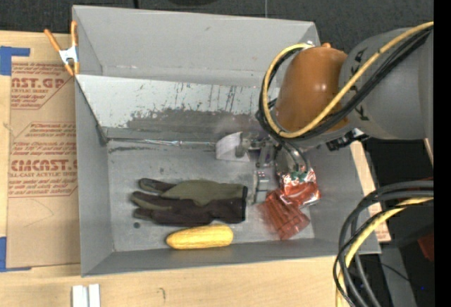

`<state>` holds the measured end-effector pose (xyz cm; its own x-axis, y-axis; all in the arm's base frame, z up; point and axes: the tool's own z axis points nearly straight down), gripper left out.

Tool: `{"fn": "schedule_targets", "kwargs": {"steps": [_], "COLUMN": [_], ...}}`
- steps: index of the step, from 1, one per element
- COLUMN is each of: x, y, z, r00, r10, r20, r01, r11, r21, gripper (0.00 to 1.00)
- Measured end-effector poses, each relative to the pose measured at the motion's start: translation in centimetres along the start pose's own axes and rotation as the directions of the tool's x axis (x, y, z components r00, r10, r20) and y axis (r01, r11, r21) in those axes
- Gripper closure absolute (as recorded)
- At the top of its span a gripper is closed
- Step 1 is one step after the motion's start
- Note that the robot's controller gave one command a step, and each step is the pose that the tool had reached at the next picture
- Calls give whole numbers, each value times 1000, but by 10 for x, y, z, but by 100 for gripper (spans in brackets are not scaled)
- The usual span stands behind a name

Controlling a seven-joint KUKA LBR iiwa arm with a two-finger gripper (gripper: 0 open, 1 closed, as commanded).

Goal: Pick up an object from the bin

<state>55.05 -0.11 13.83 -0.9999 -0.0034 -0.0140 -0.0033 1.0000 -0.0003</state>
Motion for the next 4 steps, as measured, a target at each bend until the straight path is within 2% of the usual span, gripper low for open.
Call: {"fn": "schedule_targets", "kwargs": {"steps": [1, 2, 3, 4], "x": [22, 22, 22, 34], "y": [7, 26, 26, 23], "z": [49, 67, 67, 37], "r00": [998, 990, 990, 993], "r10": [69, 141, 141, 120], "r20": [-12, -12, -12, -17], "r01": [-69, -141, -141, -120], "r11": [998, 990, 990, 993], "r21": [-1, 1, 1, 2], "gripper": [0, 100, 100, 100]}}
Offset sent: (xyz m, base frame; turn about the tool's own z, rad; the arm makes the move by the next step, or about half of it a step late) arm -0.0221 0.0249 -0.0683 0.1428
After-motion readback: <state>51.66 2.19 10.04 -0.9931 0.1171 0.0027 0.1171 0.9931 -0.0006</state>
